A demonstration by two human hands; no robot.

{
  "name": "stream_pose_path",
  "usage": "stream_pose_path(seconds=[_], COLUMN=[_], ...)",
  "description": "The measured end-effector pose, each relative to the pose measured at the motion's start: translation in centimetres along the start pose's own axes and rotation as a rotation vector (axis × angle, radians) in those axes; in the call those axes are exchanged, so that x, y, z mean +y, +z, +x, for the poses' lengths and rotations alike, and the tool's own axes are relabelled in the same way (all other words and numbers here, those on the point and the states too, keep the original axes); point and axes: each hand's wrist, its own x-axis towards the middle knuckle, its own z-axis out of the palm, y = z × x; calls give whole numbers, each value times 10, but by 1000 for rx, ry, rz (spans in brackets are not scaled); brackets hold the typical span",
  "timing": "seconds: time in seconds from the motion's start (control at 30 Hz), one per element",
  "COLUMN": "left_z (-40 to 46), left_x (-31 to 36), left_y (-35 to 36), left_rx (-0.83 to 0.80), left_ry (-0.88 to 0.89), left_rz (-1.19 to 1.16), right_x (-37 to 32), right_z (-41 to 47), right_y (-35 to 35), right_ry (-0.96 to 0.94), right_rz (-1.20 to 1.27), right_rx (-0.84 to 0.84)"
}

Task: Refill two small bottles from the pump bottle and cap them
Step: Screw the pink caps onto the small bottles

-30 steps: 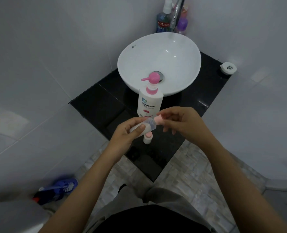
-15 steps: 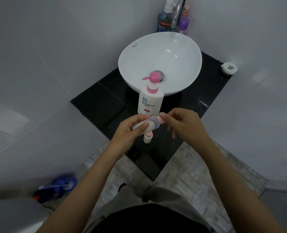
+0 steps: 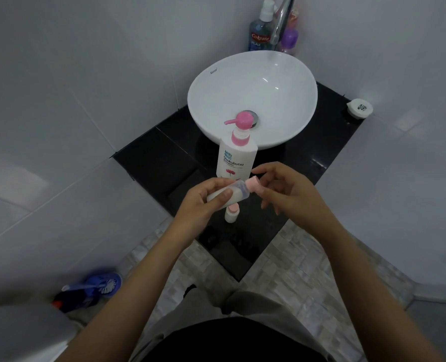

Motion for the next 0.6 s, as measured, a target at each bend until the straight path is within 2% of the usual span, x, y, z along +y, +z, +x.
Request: stream_pose_path(seconds=[0.17, 0.33, 0.5, 0.6], left_z=[-1, 0, 0, 0], left_x=[1, 3, 4, 3], left_y=[1, 2, 4, 2], left_rx=[-3, 2, 3, 16], left_ry=[5, 1, 14, -1], left_rz=[3, -11, 2, -5], right_x=[4, 0, 3, 1], right_z=[3, 0, 4, 2], right_y=[7, 2, 11, 2], right_ry=[72, -16, 66, 18], right_rz=[-68, 5, -33, 84], right_rx=[123, -11, 139, 25])
